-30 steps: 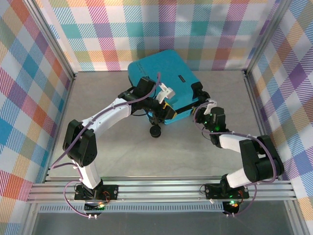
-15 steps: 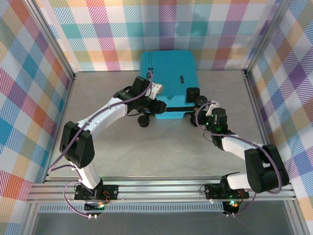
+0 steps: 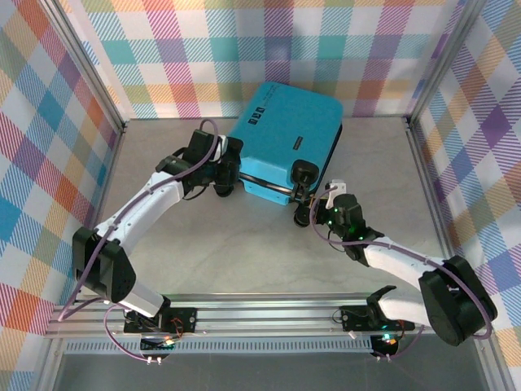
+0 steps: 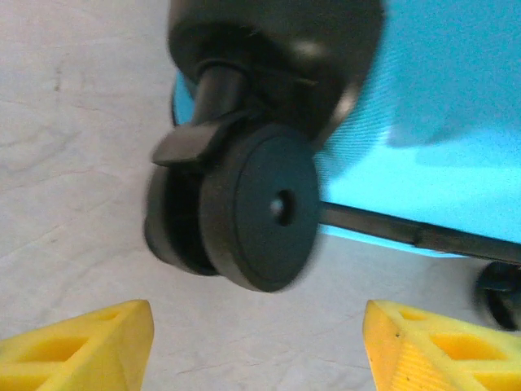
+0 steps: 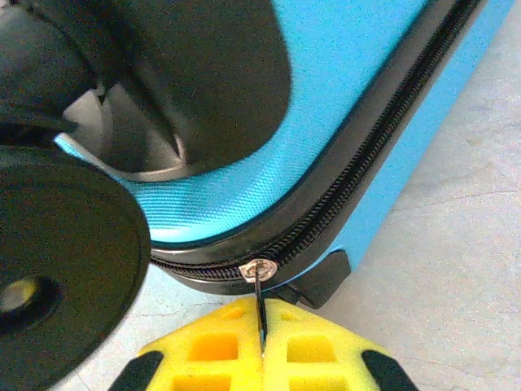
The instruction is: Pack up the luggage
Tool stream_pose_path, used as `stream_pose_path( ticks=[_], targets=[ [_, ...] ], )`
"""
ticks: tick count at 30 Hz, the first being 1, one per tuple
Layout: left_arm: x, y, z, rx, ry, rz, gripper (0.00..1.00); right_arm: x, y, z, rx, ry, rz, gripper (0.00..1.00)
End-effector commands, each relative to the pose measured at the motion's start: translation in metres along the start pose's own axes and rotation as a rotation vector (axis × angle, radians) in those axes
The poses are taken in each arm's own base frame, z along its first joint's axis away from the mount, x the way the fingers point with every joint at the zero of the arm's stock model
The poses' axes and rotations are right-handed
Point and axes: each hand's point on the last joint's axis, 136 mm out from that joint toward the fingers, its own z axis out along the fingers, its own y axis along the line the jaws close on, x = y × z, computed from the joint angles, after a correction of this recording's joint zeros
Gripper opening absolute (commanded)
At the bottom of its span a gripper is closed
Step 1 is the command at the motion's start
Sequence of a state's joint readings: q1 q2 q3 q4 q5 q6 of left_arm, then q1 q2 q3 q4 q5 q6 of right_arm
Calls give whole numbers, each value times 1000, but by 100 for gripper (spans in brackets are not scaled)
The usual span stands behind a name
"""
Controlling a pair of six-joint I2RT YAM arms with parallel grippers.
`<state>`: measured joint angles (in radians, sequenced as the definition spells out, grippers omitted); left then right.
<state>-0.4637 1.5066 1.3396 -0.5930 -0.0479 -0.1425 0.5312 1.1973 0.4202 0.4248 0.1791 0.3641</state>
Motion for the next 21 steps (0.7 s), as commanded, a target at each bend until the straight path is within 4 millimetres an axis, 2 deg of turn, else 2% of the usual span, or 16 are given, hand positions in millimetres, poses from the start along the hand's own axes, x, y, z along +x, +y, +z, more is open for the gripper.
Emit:
stream_pose_path(
  ticks=[1, 7, 10, 16, 21],
  targets=[
    [10, -42, -9, 177, 15, -26, 70, -15, 18, -7, -39, -74, -44, 0],
    [20, -126, -24, 368, 6, 30, 77, -13, 17, -8, -37, -72, -45, 0],
    [28, -157, -27, 407, 17, 83, 80, -14, 18, -10, -44, -75, -45, 0],
    [40, -199, -19, 447, 54, 150, 82, -14, 19, -12, -51, -78, -41, 0],
    [41, -208, -4, 400, 54, 180, 84, -12, 19, -14, -56, -77, -35, 0]
  ],
)
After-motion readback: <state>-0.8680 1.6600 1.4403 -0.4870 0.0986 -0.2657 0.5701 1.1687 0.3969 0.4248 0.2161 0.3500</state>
